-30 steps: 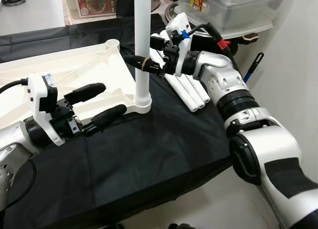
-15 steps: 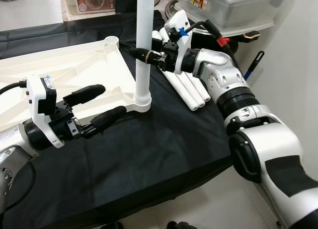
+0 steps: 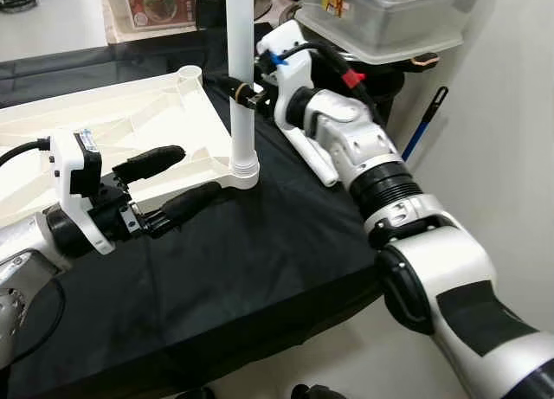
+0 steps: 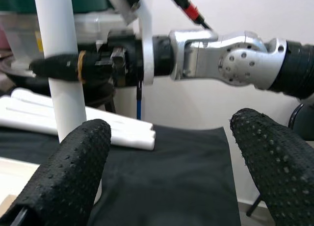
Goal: Building children table
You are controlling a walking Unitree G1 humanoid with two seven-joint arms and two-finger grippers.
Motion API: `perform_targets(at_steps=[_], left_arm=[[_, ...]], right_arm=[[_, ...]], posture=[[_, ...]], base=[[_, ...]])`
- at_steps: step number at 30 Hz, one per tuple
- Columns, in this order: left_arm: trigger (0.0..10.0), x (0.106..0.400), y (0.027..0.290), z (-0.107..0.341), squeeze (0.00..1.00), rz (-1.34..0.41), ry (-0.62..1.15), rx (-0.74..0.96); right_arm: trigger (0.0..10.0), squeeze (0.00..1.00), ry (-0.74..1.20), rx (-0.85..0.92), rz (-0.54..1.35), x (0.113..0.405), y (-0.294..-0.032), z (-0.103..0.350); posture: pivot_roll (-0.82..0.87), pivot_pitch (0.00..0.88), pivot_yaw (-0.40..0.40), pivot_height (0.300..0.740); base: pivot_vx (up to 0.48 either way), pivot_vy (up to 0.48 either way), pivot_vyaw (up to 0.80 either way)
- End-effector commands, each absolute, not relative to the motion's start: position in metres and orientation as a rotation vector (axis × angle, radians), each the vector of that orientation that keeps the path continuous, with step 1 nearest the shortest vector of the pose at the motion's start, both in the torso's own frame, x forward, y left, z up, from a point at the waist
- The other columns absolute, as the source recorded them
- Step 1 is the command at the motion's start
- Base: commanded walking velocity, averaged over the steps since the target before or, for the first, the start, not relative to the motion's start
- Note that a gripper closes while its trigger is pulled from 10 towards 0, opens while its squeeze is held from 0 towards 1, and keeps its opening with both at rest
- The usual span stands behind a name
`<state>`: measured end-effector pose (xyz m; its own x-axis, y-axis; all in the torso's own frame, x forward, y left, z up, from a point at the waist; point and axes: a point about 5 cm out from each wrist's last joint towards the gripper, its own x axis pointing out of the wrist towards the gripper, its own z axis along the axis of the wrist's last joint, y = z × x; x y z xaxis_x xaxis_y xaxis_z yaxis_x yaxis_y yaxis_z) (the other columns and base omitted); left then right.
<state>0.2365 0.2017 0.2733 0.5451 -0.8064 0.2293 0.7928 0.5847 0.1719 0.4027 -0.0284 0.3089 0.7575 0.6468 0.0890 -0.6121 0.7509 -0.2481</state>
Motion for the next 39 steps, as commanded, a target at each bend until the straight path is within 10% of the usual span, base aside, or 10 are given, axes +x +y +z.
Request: perform_targets(at_steps=[1,12,13,15,16,19,20,21,22,39], left_arm=[[10.0,0.236,0.2,0.27,0.0,-0.957,-0.298,0.04],[10.0,0.237,0.198,0.267,0.0,-0.959,-0.3,0.03],[10.0,0.237,0.198,0.267,0.0,-0.96,-0.301,0.029],[10.0,0.238,0.197,0.267,0.0,-0.962,-0.302,0.029],[10.0,0.238,0.198,0.267,0.0,-0.963,-0.303,0.03],[10.0,0.239,0.198,0.267,0.0,-0.964,-0.303,0.03],[10.0,0.239,0.198,0.267,0.0,-0.965,-0.302,0.031],[10.0,0.239,0.198,0.267,0.0,-0.965,-0.302,0.031],[10.0,0.239,0.198,0.267,0.0,-0.966,-0.301,0.033],[10.0,0.234,0.194,0.268,0.0,-0.985,-0.288,0.033]], right_arm=[[0.0,0.0,-0.118,-0.29,0.562,0.409,-0.041,0.296],[0.0,0.0,-0.089,-0.2,0.505,0.4,-0.024,0.289],[4.0,0.0,-0.098,-0.206,0.492,0.4,-0.025,0.292],[4.0,0.0,-0.104,-0.215,0.47,0.399,-0.027,0.294],[10.0,0.0,-0.107,-0.211,0.468,0.399,-0.03,0.296],[10.0,0.0,-0.112,-0.199,0.473,0.4,-0.034,0.298],[10.0,0.78,-0.122,-0.154,0.489,0.4,-0.042,0.302],[10.0,0.78,-0.122,-0.154,0.489,0.4,-0.042,0.302],[10.0,1.0,-0.137,-0.13,0.539,0.398,-0.047,0.305],[10.0,1.0,-0.216,-0.159,0.96,0.392,-0.095,0.32]], posture=[[-0.01,0.22,-0.091,0.74],[-0.02,0.214,-0.093,0.74],[-0.02,0.213,-0.092,0.74],[-0.02,0.213,-0.092,0.74],[-0.02,0.208,-0.092,0.74],[-0.02,0.205,-0.092,0.74],[-0.02,0.2,-0.091,0.74],[-0.02,0.2,-0.091,0.74],[-0.01,0.193,-0.092,0.74],[0.01,0.207,-0.089,0.74]], base=[[0.0,0.0,0.0],[0.0,0.0,0.0],[0.0,0.0,0.0],[0.0,0.0,0.0],[0.0,0.0,0.0],[0.0,0.0,0.0],[0.0,0.0,0.0],[0.0,0.0,0.0],[0.0,0.0,0.0],[0.0,0.0,0.0]])
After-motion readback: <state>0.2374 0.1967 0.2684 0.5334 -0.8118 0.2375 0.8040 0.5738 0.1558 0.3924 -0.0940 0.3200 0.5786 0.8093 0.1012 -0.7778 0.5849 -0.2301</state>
